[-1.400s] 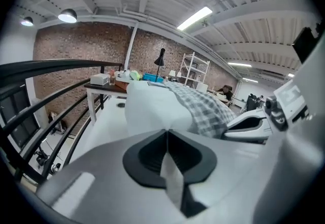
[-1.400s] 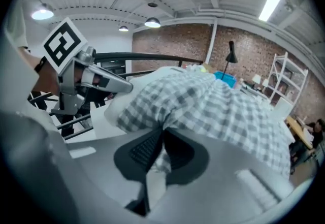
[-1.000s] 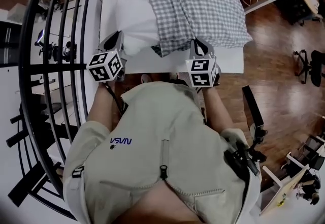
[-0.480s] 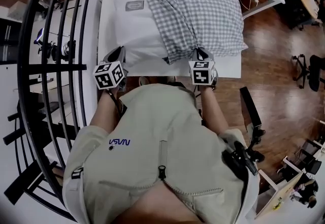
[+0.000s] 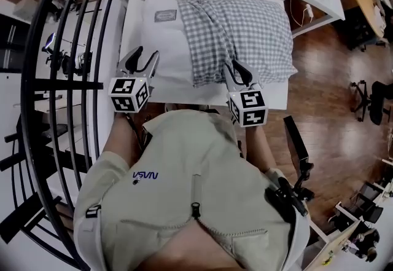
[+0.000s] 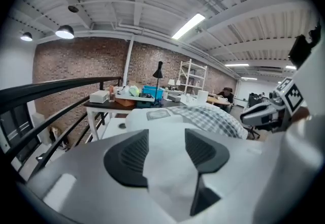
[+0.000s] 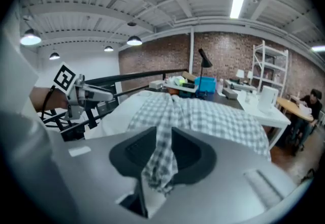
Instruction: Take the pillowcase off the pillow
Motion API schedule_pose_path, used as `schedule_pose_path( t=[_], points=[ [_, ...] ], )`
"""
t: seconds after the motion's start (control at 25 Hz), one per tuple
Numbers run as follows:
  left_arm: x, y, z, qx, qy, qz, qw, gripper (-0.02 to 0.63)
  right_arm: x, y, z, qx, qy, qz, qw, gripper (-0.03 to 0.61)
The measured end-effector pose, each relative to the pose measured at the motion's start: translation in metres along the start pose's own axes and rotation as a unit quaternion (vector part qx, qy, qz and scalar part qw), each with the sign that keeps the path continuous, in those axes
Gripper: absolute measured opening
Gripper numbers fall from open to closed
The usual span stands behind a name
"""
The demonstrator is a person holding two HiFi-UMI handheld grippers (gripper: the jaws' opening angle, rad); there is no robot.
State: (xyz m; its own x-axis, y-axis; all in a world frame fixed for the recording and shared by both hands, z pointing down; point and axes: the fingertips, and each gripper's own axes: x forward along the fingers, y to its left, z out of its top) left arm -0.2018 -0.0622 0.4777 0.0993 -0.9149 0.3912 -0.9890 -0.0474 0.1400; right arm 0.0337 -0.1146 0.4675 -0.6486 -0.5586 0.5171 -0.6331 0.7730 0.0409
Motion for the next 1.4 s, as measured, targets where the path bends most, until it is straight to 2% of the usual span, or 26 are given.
schedule_pose_path(
  t=[0.08,0.2,0.4,0.52,0.64,0.72,0.8,0.84,0.88,0.92,1.04,1.16,1.28,1.4],
  points=[
    [0.023,0.0,0.011,0.025,0.008,-0.014,0.9996,0.276,0.013,-0.004,0.026,-0.02,-0.021,0.001,1.0,0.097],
    [0.06,0.009,0.026,0.047,0.024,-0.015,0.9985,0.299,0.041,-0.014,0.056,-0.052,-0.026,0.0,0.998,0.097],
    [0.114,0.026,0.042,0.032,0.044,-0.003,0.9985,0.366,0.091,-0.029,0.091,-0.068,-0.013,0.003,0.998,0.117],
    [0.135,0.023,0.022,0.028,0.085,-0.008,0.996,0.365,0.118,-0.028,0.1,-0.078,0.004,0.007,0.997,0.133],
    [0.14,0.012,-0.004,0.035,0.115,-0.022,0.9925,0.294,0.147,-0.024,0.088,-0.089,0.05,0.017,0.995,0.172],
    [0.137,0.002,-0.01,0.049,0.114,-0.031,0.9918,0.184,0.166,-0.024,0.075,-0.107,0.087,0.021,0.99,0.176],
    [0.131,-0.007,-0.008,0.079,0.102,-0.033,0.9912,0.065,0.176,-0.025,0.063,-0.129,0.113,0.015,0.985,0.175],
    [0.126,-0.012,-0.005,0.094,0.091,-0.032,0.9908,0.036,0.177,-0.026,0.063,-0.142,0.115,0.007,0.983,0.13],
    [0.121,-0.016,0.0,0.107,0.078,-0.03,0.9908,0.028,0.176,-0.028,0.068,-0.151,0.108,-0.005,0.982,0.046],
    [0.113,-0.019,0.006,0.114,0.061,-0.029,0.9912,0.026,0.174,-0.033,0.074,-0.153,0.099,-0.018,0.983,0.019],
    [0.084,-0.022,0.03,0.107,0.005,-0.029,0.9938,0.023,0.163,-0.065,0.096,-0.12,0.064,-0.074,0.988,0.014],
    [0.055,-0.012,0.045,0.062,-0.044,-0.027,0.9967,0.02,0.144,-0.115,0.102,-0.065,0.043,-0.134,0.988,0.014],
    [0.031,0.004,0.051,0.007,-0.073,-0.027,0.997,0.02,0.125,-0.157,0.081,-0.004,0.045,-0.164,0.986,0.014],
    [0.028,0.018,0.039,-0.025,-0.061,-0.028,0.9974,0.021,0.118,-0.177,0.038,0.058,0.065,-0.164,0.983,0.018]
  ],
)
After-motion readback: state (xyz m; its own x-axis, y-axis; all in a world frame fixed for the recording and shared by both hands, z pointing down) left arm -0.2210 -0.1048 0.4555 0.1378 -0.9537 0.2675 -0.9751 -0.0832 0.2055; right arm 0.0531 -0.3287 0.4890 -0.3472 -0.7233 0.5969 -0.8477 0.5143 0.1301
